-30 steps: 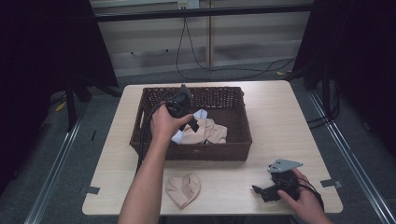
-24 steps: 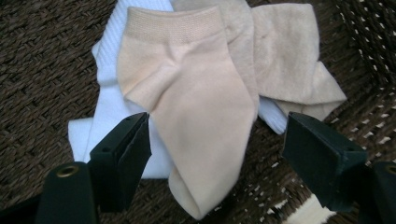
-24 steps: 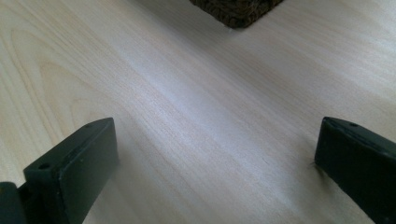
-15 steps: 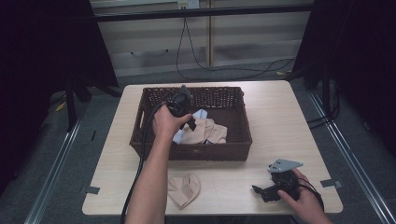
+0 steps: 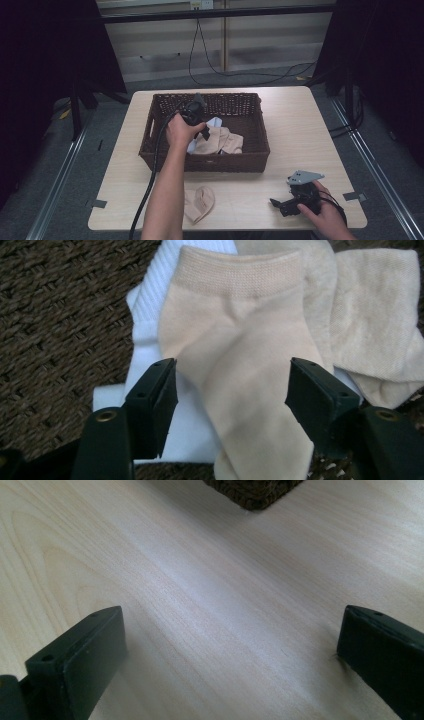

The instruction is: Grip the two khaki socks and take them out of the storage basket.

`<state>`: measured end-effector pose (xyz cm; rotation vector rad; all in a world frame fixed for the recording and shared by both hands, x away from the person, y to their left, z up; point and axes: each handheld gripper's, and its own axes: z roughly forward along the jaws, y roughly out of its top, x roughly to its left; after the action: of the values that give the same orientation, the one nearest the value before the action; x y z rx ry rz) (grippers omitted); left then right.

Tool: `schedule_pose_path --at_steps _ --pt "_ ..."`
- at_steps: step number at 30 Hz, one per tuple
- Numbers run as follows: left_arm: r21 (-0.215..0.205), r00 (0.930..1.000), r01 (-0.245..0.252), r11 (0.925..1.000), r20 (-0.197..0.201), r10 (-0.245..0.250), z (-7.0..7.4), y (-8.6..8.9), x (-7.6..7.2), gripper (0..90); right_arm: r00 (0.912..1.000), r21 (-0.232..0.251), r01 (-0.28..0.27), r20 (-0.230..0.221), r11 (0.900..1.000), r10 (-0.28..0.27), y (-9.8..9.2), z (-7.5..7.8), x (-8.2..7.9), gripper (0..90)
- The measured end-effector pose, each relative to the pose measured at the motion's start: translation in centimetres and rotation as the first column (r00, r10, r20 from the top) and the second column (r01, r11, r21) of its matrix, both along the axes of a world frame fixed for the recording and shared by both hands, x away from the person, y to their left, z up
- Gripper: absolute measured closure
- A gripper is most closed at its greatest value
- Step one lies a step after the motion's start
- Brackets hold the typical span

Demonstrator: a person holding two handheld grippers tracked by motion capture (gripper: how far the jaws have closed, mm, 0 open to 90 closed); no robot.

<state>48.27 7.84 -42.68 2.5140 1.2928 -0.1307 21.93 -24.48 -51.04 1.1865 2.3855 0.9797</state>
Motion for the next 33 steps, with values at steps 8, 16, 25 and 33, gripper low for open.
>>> schedule_pose_path --at_steps 8,16,25,33 --pt "0.032 0.9993 0.015 0.9994 0.033 -0.016 -0.7 -0.2 0.3 53.2 1.0000 0.000 0.000 0.000 1.000 0.000 0.0 0.0 0.0 0.0" --pt "0.060 0.9981 0.035 0.9976 0.048 -0.038 -1.3 -0.2 0.4 73.0 1.0000 0.000 0.000 0.000 1.000 0.000 0.0 0.0 0.0 0.0" --pt "0.069 0.9994 0.032 0.9971 0.010 -0.033 -0.8 -0.1 0.1 90.0 1.0000 0.000 0.000 0.000 1.000 0.000 0.0 0.0 0.0 0.0" --pt "0.067 0.9993 0.006 0.9978 0.037 -0.008 -0.7 -0.1 0.2 52.1 1.0000 0.000 0.000 0.000 1.000 0.000 0.0 0.0 0.0 0.0"
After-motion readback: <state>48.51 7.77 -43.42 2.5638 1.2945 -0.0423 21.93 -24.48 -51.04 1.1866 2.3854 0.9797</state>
